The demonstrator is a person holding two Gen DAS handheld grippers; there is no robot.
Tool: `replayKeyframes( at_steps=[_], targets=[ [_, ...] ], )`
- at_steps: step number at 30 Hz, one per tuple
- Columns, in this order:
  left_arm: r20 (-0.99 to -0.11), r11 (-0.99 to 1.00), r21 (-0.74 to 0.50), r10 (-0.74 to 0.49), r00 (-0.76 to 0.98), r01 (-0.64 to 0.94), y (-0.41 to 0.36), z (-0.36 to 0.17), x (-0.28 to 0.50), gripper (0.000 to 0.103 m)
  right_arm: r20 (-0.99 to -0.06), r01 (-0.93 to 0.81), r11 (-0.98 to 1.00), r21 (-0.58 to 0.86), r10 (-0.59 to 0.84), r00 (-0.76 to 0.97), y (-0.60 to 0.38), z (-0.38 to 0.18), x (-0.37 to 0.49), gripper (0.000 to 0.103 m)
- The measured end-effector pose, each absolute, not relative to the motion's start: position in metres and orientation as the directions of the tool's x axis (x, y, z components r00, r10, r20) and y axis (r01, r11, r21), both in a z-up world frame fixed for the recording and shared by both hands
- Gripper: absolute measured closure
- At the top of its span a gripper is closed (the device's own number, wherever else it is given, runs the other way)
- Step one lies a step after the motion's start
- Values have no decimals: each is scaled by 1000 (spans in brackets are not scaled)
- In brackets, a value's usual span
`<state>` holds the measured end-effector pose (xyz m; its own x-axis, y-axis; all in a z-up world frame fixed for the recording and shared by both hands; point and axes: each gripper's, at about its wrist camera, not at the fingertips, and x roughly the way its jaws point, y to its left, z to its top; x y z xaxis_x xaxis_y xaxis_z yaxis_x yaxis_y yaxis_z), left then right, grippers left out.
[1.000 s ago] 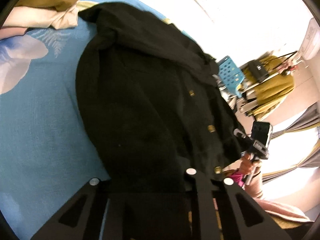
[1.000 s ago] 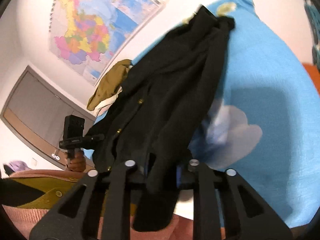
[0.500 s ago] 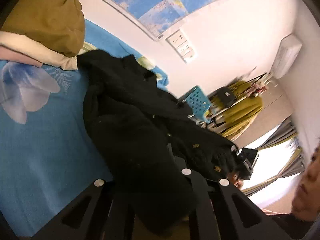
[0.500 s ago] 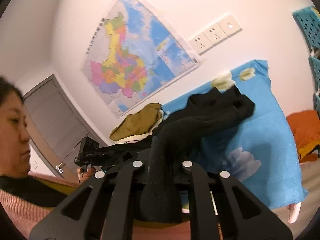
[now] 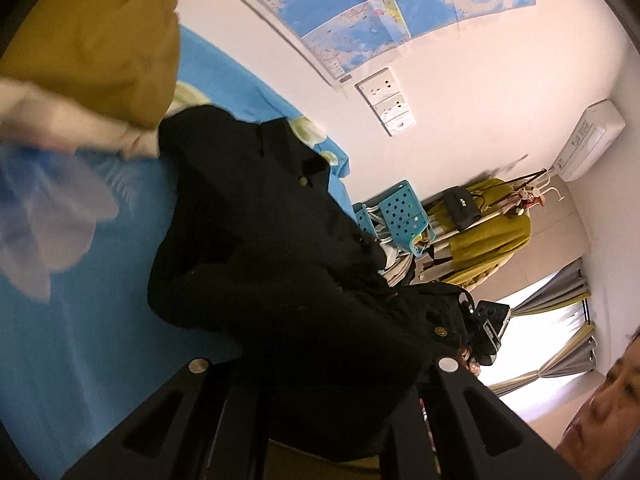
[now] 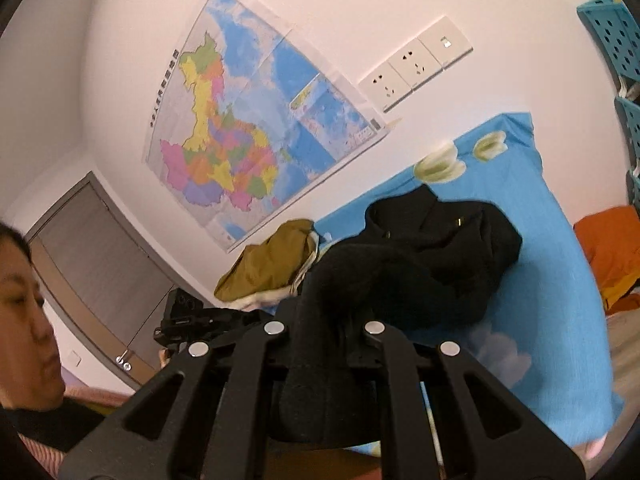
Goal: Fold large clothes
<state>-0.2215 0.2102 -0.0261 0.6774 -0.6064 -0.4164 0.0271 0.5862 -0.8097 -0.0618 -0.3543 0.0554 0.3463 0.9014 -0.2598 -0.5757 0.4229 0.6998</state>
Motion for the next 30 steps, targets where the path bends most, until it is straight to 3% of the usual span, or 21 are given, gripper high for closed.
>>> replayKeyframes(
  at_steps=[9,12,16,19,22,23,24,25,27,28,30],
  targets=[
    [-503,660,-751,-562,657,-11,230,17,-121,96,-251,-416,399,817,896,365,-332,51,58,93],
    [-526,650,-758,-551,648,-62,244,12,-78,96,-285,-327,409,852,886,365,-318,36,103,93],
    [-600,642,-745,-523,606,-183,257,-13,-21,96,-397,-194,478,856,851,345,-294,-1,159,92],
    [-654,620,-732,-524,546,-282,267,-46,19,96,-457,-96,504,858,836,303,-283,-36,189,88],
    [-689,618,-713,-530,494,-332,272,-72,47,95,-511,-16,537,844,811,286,-279,-63,205,73],
    [-688,614,-716,-539,485,-333,273,-78,53,93,-509,-19,536,844,812,284,-278,-64,205,65],
    [-675,595,-731,-558,483,-333,275,-83,56,85,-503,-35,534,845,814,290,-278,-64,204,63],
    [-648,577,-755,-581,492,-312,276,-83,56,72,-501,-67,543,837,810,305,-277,-59,199,61],
    [-590,557,-793,-599,541,-247,280,-79,51,51,-498,-126,559,819,803,327,-277,-46,189,43],
    [-579,562,-795,-590,562,-229,280,-75,45,44,-501,-164,578,800,792,349,-277,-38,182,40],
    [-565,598,-780,-547,617,-184,282,-65,30,40,-508,-231,616,753,768,390,-275,-22,167,25]
  ],
)
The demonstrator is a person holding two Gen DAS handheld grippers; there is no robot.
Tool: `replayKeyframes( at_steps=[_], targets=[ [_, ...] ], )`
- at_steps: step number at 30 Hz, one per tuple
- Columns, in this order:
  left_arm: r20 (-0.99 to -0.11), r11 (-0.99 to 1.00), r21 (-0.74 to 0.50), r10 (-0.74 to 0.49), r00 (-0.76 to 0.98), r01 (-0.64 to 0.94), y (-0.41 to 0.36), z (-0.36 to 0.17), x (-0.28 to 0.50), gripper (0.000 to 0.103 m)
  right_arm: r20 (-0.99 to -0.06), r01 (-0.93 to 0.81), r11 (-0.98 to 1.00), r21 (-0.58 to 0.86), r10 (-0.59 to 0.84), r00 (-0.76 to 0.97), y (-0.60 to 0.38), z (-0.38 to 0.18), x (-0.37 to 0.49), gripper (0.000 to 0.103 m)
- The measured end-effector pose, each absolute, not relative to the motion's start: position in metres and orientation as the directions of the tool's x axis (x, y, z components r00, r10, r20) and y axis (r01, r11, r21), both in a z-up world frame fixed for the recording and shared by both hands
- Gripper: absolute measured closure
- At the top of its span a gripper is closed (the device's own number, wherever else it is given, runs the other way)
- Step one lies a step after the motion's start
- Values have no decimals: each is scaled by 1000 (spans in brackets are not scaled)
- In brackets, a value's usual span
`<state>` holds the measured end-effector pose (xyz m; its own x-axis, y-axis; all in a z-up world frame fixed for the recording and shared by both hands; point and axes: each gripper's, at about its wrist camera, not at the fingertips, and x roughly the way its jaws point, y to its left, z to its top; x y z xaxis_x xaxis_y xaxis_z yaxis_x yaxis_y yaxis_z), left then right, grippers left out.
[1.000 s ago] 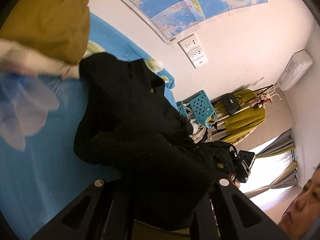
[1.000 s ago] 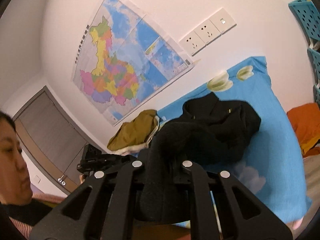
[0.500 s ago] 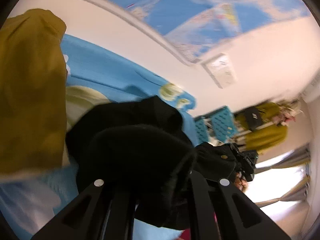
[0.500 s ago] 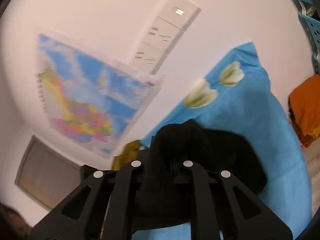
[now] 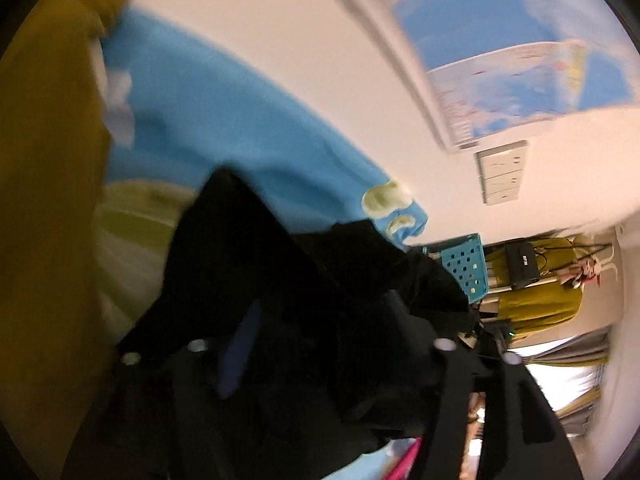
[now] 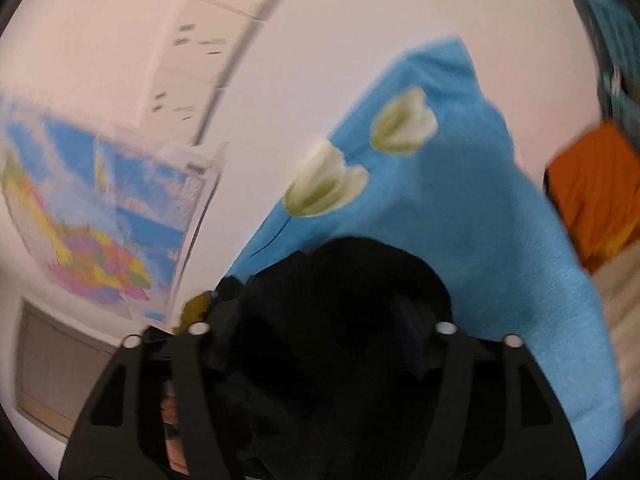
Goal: Fold large clothes
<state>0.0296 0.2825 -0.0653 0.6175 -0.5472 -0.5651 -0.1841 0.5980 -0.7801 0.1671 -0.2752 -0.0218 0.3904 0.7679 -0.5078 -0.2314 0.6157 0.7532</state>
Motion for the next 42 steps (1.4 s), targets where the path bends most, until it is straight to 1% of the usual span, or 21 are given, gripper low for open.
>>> replayKeyframes(
  at_steps=[2,4,9,12,15,16,17,18,19,20,21,26,28,32,35,36,38,39,40,41,42],
  targets=[
    [-575,648,-744,-494,652,-165,282,-57,13,39,-502,-280,644,712,746,437,-277,-9,154,14],
    [-595,708,-692,-447,668,-143,273,-49,1,39,-509,-321,677,662,721,470,-275,0,141,14],
    [-707,908,-418,-347,616,33,192,-25,1,37,-627,-546,723,423,669,400,-207,10,107,20],
    [-729,938,-312,-339,594,151,143,-19,14,28,-707,-674,692,259,611,355,-152,3,91,29],
    [-759,947,-261,-321,566,186,116,-27,29,29,-752,-717,675,174,561,346,-119,-10,88,32],
    [-771,947,-259,-320,551,188,111,-31,36,33,-762,-720,679,144,540,358,-115,-14,88,36],
    [-790,956,-236,-295,538,176,106,-38,43,49,-775,-724,683,101,510,373,-109,-18,90,48],
    [-796,967,-198,-254,550,159,103,-44,49,72,-784,-726,683,81,494,377,-107,-21,91,68],
    [-810,974,-184,-228,540,135,106,-50,55,85,-785,-723,687,76,488,381,-107,-21,93,80],
    [-807,970,-206,-243,538,129,111,-52,57,88,-778,-717,693,77,491,391,-110,-19,95,90],
    [-796,965,-232,-259,547,118,116,-53,59,91,-742,-710,697,100,527,413,-119,-9,94,94],
    [-602,897,-417,-393,695,146,158,-6,40,93,-522,-665,693,279,691,500,-159,31,98,94],
    [-580,897,-414,-388,716,151,161,3,41,93,-559,-631,723,281,658,505,-151,19,110,93],
    [-743,962,-270,-240,624,48,147,-43,80,92,-720,-578,776,252,550,424,-124,-26,138,90],
    [-807,961,-278,-231,543,-3,152,-79,97,91,-769,-563,795,226,500,398,-119,-43,143,79],
    [-807,958,-285,-239,541,-3,153,-81,98,90,-768,-556,796,241,506,392,-123,-41,143,70],
    [-798,952,-306,-250,548,-10,160,-74,94,85,-758,-540,802,254,512,404,-134,-33,140,56],
    [-784,952,-307,-249,568,-6,162,-68,88,78,-741,-540,801,259,524,421,-142,-25,137,56],
    [-768,955,-295,-238,594,1,163,-60,80,67,-714,-547,791,274,549,435,-154,-17,132,55],
    [-739,963,-271,-207,641,-2,167,-48,66,45,-690,-552,782,290,570,446,-167,-11,125,51],
    [-715,965,-261,-197,671,5,167,-40,54,42,-669,-552,777,301,585,459,-179,-4,120,49]
  ],
)
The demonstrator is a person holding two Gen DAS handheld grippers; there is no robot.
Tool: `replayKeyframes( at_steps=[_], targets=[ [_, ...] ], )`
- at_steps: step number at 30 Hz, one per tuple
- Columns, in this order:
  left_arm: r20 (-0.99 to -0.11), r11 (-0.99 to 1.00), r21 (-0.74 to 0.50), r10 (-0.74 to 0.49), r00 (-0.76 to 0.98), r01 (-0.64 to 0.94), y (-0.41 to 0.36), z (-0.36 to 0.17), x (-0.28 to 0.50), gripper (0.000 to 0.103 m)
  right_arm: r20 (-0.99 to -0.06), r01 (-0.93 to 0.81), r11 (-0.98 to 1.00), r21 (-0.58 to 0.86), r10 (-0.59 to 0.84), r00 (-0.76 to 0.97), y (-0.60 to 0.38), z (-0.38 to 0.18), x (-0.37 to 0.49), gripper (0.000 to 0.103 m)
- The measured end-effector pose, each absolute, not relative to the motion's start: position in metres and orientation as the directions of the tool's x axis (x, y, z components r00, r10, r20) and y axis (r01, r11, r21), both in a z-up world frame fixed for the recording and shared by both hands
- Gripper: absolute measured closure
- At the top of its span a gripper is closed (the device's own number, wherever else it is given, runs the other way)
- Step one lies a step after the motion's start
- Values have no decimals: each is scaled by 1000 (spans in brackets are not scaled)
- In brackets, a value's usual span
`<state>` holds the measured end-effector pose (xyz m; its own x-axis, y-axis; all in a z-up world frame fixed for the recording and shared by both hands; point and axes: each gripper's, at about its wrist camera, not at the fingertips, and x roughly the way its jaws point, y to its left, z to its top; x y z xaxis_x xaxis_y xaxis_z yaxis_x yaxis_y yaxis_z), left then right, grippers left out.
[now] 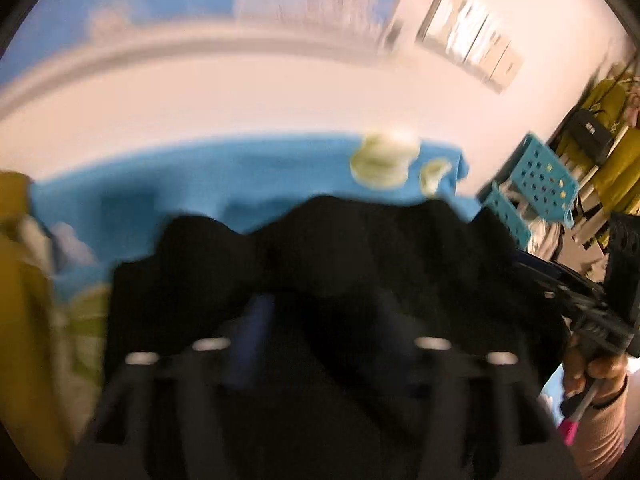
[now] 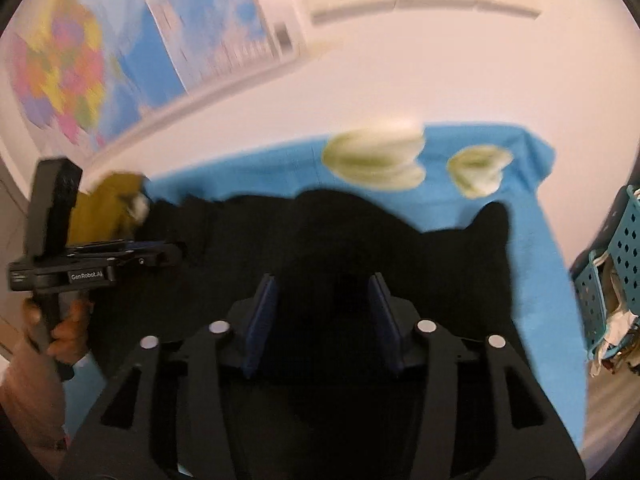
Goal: Fold large clothes
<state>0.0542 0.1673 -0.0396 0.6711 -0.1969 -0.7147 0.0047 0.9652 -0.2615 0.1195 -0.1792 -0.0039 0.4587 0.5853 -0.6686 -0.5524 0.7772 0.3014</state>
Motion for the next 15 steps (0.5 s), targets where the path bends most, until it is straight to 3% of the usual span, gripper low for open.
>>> replayKeyframes(
  at_steps=[4,9,11,13,14,15],
  targets=[
    [-672,977,-212,-174,720,38,168,-17,2,42,-618,-541,793,279,580,531,-236,13,87,34],
    [-681,984,-177,-114,724,-11,179,-38,-63,39,-659,-490,820,297,547,516,-287,-12,62,25],
    [-694,984,-176,-112,711,-16,182,-49,-84,38,-688,-502,813,295,545,480,-289,-30,47,25],
    [-702,984,-181,-132,699,4,181,-62,-100,27,-709,-515,814,269,529,466,-284,-42,39,26],
    [-709,985,-171,-131,693,12,176,-68,-102,26,-714,-517,815,261,524,465,-281,-47,39,29],
    [-725,989,-144,-115,679,13,169,-75,-103,26,-708,-530,804,269,538,457,-278,-51,38,39]
  ],
)
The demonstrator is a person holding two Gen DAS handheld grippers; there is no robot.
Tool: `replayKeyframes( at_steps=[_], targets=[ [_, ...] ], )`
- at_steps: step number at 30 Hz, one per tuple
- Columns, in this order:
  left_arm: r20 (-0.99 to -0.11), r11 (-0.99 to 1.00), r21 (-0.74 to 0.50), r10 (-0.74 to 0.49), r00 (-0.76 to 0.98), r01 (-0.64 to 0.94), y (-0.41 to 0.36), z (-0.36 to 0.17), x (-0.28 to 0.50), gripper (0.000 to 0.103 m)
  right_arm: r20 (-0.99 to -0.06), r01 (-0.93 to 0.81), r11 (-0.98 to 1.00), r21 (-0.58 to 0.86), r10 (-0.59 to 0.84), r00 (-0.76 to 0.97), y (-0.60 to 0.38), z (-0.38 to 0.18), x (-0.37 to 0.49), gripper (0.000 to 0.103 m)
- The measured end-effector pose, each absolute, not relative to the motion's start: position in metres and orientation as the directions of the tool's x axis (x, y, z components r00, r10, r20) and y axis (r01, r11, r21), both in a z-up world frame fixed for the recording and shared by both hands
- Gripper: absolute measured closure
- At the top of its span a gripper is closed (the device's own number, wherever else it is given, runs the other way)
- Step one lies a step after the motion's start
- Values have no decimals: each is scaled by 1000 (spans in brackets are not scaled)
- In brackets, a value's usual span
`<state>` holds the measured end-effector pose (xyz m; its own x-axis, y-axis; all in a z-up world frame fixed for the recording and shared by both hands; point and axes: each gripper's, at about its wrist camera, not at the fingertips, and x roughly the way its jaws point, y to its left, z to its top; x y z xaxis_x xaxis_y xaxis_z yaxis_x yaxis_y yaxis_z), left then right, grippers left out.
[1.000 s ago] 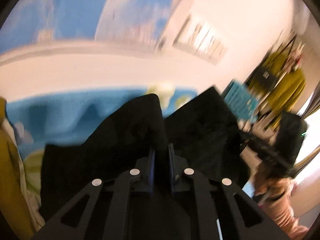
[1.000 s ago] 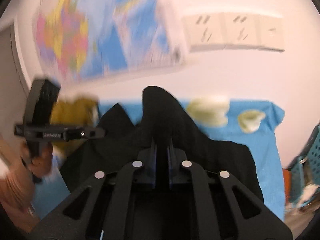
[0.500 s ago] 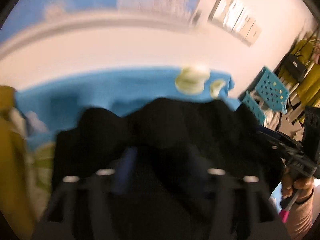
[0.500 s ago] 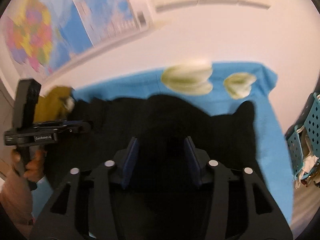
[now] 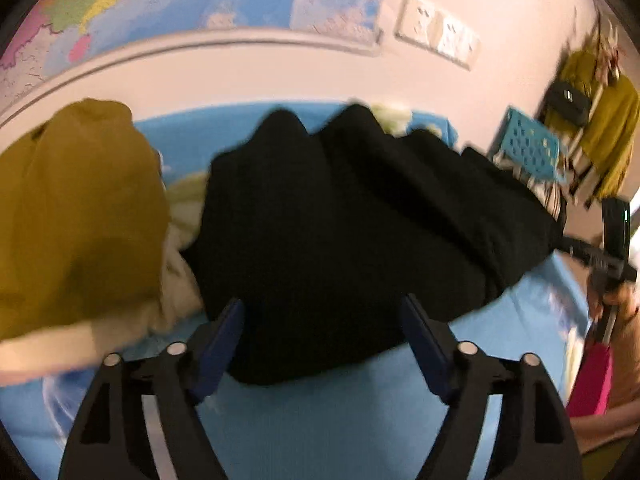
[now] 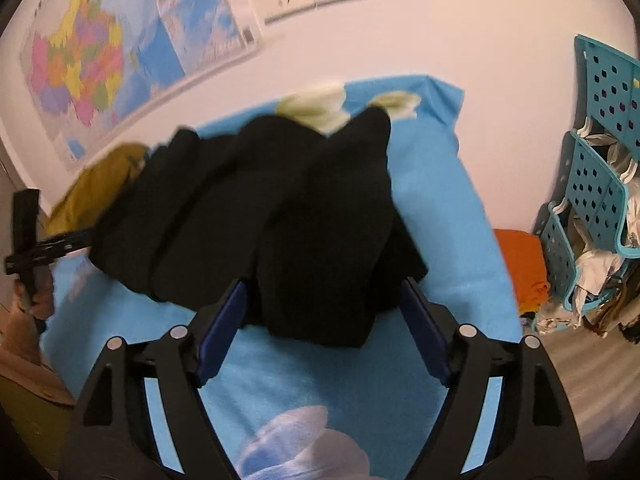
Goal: Fold large clothes
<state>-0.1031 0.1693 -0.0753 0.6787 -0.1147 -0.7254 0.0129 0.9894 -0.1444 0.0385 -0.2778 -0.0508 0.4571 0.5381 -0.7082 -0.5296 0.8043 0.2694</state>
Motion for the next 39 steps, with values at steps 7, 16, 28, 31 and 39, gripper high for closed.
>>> replayKeyframes(
  at_steps=[7,16,28,31,39],
  targets=[
    [-763,988,-123,-33,646,-95,171,-86,-89,72,-617,-510,803,309,577,535,-298,-13,30,90],
    [-811,973,-94,48,583,-211,203,-84,-97,102,-739,-334,903,270,416,529,-335,-33,43,90],
    [-705,982,-175,-179,687,76,127,-62,-140,44,-547,-614,774,155,585,599,-271,28,-43,59],
    [-719,985,-159,-165,676,71,117,-71,-132,42,-578,-781,609,138,690,436,-207,17,-64,60],
    [-692,971,-236,-188,697,27,140,-72,-141,40,-715,-902,431,-21,625,314,-79,-51,-75,88]
  ],
)
